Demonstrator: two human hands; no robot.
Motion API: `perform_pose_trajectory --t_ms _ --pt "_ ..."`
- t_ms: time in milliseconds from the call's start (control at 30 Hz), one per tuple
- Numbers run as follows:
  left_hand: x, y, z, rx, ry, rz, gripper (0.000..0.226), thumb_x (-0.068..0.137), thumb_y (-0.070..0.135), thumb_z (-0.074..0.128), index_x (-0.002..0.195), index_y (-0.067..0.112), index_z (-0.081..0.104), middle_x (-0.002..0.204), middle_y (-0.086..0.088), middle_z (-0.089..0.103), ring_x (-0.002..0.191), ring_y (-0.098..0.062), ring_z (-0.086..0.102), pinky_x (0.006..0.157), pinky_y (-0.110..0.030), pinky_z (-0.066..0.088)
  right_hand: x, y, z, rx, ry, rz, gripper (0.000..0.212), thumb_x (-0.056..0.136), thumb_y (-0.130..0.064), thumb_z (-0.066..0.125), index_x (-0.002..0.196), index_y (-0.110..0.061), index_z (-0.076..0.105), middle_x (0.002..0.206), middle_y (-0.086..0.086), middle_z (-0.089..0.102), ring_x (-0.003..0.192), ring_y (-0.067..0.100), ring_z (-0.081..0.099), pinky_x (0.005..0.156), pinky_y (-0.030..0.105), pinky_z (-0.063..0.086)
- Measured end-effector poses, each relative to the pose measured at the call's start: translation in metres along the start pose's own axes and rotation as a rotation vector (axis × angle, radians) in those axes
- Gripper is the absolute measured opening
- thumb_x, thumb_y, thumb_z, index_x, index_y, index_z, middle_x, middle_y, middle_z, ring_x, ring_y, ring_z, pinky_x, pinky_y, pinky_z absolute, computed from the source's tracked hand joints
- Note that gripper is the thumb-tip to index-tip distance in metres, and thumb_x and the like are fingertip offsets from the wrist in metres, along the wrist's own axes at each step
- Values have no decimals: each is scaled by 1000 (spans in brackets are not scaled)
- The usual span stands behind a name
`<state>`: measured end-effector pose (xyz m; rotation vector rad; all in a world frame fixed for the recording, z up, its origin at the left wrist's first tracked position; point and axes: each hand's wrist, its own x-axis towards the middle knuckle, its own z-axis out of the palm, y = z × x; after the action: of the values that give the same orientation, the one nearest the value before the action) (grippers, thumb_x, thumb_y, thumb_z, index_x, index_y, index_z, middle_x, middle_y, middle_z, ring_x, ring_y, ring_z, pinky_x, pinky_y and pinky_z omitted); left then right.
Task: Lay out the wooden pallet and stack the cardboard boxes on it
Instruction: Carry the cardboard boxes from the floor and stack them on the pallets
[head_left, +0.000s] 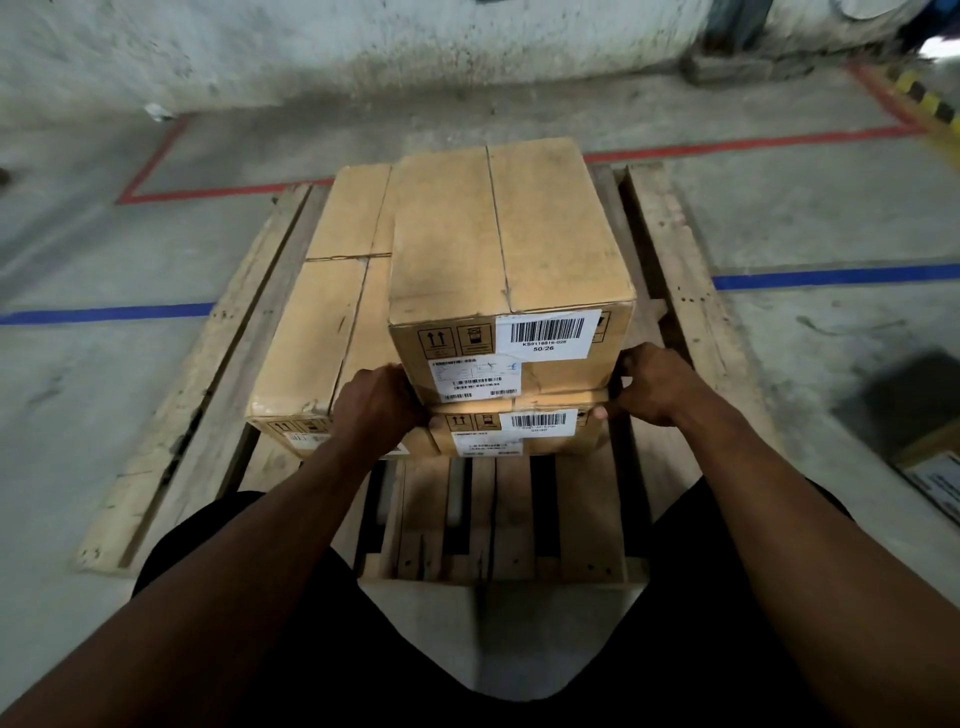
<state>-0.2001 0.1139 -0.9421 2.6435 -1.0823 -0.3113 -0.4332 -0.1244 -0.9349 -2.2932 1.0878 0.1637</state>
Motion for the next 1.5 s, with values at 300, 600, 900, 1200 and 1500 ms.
perform_pose_trajectory --t_ms 300,600,900,1200,1500 --pt "-2 -6 4 1 46 2 43 79 45 90 104 12 80 90 -11 80 67 -23 65 62 -31 51 -9 -6 -3 -89 95 0 43 80 -31 89 115 -11 76 114 9 76 105 28 69 83 30 53" --pt "-4 -8 6 45 73 59 39 79 42 90 99 10 81 89 -14 80 72 -31 73 63 -34 56 -17 -15 -6 -145 117 40 41 73 -39 94 95 -15 68 94 4 68 85 20 58 74 29 47" --pt "22 -48 -27 -258 -53 -133 65 76 21 91 136 16 69 128 -6 74 114 -20 71 98 -37 58 -1 9 -12 180 105 51 7 96 -16 67 99 -20 72 98 6 72 87 23 69 87 49 62" --pt "64 -7 -10 -1383 -182 -450 139 41 112 51 134 10 65 126 -18 74 116 -40 70 106 -58 52 16 -16 -1 1227 96 150 28 105 -49 49 113 -32 69 110 -2 72 106 28 62 93 49 47" --pt "61 13 -24 -1360 -221 -443 148 36 115 48 146 16 59 146 -14 63 134 -38 58 117 -61 38 26 4 7 1250 42 7 80 73 -56 76 141 -15 62 139 16 66 120 41 63 73 43 64"
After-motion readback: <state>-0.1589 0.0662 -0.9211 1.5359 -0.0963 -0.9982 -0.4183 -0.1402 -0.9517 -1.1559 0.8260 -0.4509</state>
